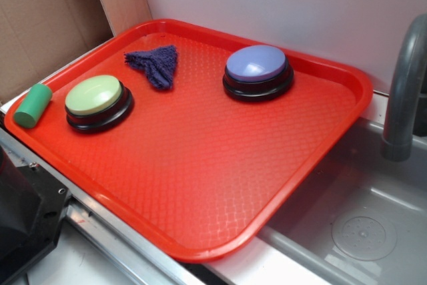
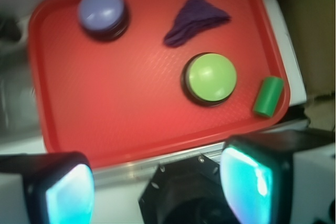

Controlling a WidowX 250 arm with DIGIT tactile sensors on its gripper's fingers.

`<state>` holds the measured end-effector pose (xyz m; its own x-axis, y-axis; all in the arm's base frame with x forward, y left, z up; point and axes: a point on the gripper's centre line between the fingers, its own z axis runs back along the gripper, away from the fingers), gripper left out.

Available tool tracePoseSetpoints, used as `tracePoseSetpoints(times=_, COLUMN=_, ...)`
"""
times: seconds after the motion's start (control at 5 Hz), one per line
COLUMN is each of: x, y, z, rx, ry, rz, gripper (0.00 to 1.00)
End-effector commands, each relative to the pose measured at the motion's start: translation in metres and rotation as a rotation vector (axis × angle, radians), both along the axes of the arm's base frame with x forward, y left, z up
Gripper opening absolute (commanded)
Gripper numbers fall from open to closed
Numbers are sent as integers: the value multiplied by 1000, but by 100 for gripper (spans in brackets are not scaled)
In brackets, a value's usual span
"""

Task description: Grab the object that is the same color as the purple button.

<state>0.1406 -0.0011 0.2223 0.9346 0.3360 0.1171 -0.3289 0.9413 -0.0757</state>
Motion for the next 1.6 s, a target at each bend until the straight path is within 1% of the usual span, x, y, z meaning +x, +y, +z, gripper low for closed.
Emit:
tracePoseSetpoints(times=0.0, x=39, y=31, z=-29, rx=-52, ry=-26, rz=346, gripper=100)
tracePoseSetpoints(times=0.2, x=64, y=48, z=-53, rx=-48, ry=-52, rz=480, gripper=100)
tracePoseSetpoints(times=0.4, x=88, y=61, z=-78, rx=-32, ry=-101, rz=579, gripper=100)
tracePoseSetpoints(times=0.6, x=106, y=71, z=-99, rx=-31, ry=-125, rz=631, gripper=100)
tracePoseSetpoints(times=0.8, x=128, y=83, z=-128, rx=-8, ry=-137, rz=678, gripper=100)
tracePoseSetpoints(times=1.0, x=143, y=89, z=-155, rx=27, ry=-124, rz=706, gripper=100)
tracePoseSetpoints(times=1.2, x=150, y=93, z=-173, rx=38, ry=-135, rz=711, gripper=100)
tracePoseSetpoints(times=1.4, x=151, y=97, z=-188, rx=37, ry=-120, rz=723, gripper=100)
